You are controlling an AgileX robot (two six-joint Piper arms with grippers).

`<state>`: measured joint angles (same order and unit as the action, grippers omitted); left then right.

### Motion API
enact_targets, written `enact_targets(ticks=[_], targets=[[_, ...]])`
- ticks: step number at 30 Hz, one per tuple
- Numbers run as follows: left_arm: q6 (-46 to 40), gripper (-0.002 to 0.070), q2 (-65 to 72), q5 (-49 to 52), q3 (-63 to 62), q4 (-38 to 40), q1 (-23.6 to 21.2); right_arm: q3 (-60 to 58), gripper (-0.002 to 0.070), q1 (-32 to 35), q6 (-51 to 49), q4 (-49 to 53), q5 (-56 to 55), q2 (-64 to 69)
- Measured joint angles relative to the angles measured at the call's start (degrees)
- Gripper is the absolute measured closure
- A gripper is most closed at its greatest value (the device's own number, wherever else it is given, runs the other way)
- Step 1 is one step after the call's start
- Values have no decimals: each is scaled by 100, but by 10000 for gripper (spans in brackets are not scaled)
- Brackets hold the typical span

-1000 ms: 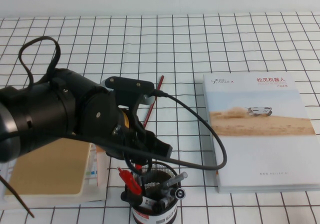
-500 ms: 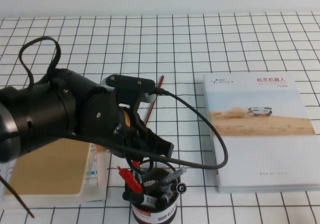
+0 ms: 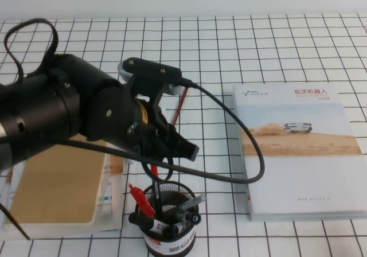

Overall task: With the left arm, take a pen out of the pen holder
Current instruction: 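Take a marker out of the pen holder and lay it on the table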

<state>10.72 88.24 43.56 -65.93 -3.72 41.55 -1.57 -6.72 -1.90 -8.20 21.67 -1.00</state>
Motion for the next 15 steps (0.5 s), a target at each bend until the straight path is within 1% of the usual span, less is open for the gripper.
enact_targets(ticks=[5, 15], targets=[[-61, 601, 0, 181, -137, -10, 0, 0, 692, 0, 0, 0, 0, 0], [-242, 601, -46, 405, -349, -139, 0, 0, 691, 0, 0, 0, 0, 0]])
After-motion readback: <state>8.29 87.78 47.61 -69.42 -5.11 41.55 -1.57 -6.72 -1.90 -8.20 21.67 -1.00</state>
